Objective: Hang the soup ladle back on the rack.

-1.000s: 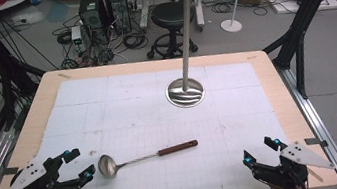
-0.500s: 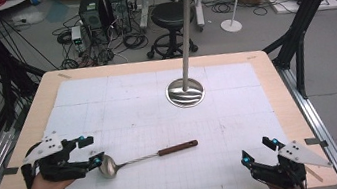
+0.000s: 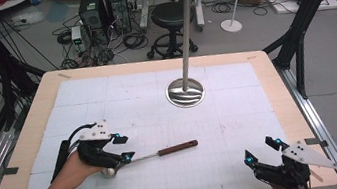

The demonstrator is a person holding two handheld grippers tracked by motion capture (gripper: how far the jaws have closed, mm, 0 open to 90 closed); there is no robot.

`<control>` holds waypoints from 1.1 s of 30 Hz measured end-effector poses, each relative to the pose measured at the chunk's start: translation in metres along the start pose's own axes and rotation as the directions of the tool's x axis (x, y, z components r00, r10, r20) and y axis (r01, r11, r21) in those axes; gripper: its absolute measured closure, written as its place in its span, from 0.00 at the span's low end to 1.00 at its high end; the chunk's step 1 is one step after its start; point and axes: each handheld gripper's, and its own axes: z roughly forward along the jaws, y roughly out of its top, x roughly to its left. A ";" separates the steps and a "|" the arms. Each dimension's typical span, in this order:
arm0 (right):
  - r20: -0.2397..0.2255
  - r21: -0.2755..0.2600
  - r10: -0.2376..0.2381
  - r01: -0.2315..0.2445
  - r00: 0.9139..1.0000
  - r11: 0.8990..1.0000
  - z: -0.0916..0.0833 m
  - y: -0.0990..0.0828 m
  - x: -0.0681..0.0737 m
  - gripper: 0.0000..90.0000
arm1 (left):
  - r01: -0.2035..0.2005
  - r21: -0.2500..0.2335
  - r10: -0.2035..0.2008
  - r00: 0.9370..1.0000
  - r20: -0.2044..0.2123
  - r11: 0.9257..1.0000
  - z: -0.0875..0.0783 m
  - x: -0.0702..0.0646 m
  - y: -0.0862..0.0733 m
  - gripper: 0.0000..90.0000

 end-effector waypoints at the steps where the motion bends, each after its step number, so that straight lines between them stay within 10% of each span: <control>1: 0.000 0.000 0.000 0.000 1.000 1.000 0.000 0.000 0.000 0.19 | 0.000 0.000 0.000 1.000 0.000 1.000 0.000 0.000 0.000 0.46; 10: -0.006 -0.009 0.002 -0.002 1.000 1.000 -0.002 0.002 0.001 0.19 | -0.058 0.142 0.052 0.998 0.045 0.988 0.033 0.000 0.011 0.51; 31: -0.007 -0.016 0.012 -0.013 1.000 1.000 -0.003 0.003 0.001 0.19 | -0.125 0.373 0.118 0.992 0.044 0.919 0.062 -0.002 0.005 0.66; 33: -0.005 -0.019 0.008 -0.008 1.000 1.000 -0.002 0.003 0.000 0.19 | -0.118 0.371 0.111 0.993 0.040 0.921 0.062 -0.001 0.005 0.67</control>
